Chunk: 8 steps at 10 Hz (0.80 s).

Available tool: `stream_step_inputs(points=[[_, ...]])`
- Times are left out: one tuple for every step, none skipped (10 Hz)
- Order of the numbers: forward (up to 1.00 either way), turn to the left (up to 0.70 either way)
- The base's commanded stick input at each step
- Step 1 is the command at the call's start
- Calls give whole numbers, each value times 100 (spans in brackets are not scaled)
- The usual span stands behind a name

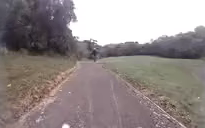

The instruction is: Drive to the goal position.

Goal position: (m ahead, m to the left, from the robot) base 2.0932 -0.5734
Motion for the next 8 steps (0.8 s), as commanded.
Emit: stream_step_inputs(points=[[70,0],[70,0],[70,0],[70,0],[70,0],[70,0],[70,0],[70,0]])
